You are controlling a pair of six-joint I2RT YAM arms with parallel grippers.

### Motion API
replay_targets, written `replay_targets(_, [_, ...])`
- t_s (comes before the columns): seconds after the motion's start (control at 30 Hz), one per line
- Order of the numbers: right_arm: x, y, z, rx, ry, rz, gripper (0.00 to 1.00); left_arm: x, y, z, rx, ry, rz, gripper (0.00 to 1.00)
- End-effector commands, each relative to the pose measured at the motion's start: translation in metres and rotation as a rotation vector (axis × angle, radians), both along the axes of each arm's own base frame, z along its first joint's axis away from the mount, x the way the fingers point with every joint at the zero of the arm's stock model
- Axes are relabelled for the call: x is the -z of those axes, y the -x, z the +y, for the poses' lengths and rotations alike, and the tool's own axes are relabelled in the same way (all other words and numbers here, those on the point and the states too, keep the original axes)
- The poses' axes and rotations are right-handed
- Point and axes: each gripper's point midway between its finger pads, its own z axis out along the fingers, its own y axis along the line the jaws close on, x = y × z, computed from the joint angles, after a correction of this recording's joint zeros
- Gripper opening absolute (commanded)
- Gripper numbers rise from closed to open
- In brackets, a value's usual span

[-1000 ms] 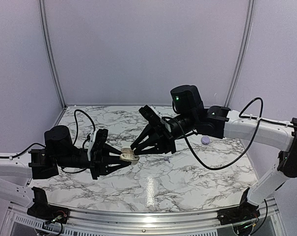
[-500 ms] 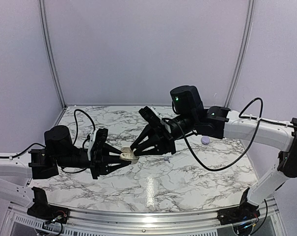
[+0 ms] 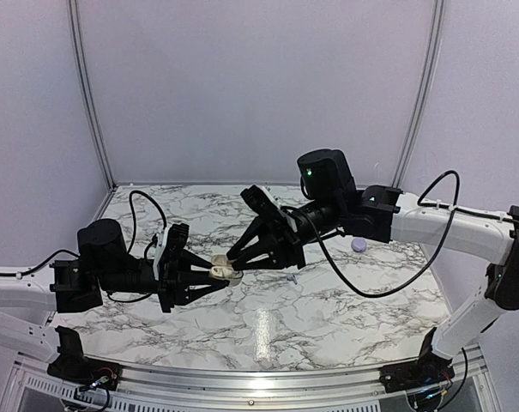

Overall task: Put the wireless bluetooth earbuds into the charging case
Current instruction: Insert the right earbud into the right side groove of the charging case, then pick up the right earbud from the right side groove of the charging case.

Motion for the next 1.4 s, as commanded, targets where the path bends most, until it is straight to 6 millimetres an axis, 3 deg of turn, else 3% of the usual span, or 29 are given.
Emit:
replay_targets(0.0, [0.0, -0.003, 0.002, 0.04, 0.013, -0.014, 0.23, -0.035, 0.001, 0.0, 0.011, 0.096, -0.054, 0.0])
replay_targets(0.2, [-0.007, -0.003, 0.0, 0.051, -0.001, -0.033, 0.24, -0.034, -0.001, 0.0, 0.0, 0.095, -0.048, 0.0])
replay_targets(0.6, [-0.054, -0.001, -0.008, 0.09, -0.087, -0.068, 0.25, -0.028, -0.009, 0.002, -0.029, 0.085, -0.011, 0.0])
replay_targets(0.7, [-0.056, -0.001, -0.007, 0.11, -0.066, -0.079, 0.25, -0.026, -0.013, 0.002, -0.039, 0.082, 0.01, 0.0])
replay_targets(0.93, [-0.045, -0.017, -0.009, 0.27, 0.084, -0.179, 0.26, -0.019, -0.025, 0.005, -0.085, 0.062, 0.073, 0.0])
replay_targets(1.1, [-0.019, -0.028, -0.01, 0.361, 0.261, -0.243, 0.25, -0.012, -0.03, 0.005, -0.098, 0.034, 0.108, 0.0])
replay_targets(1.37, [-0.006, -0.024, -0.005, 0.396, 0.346, -0.293, 0.25, -0.001, -0.035, 0.0, -0.107, -0.018, 0.146, 0.0])
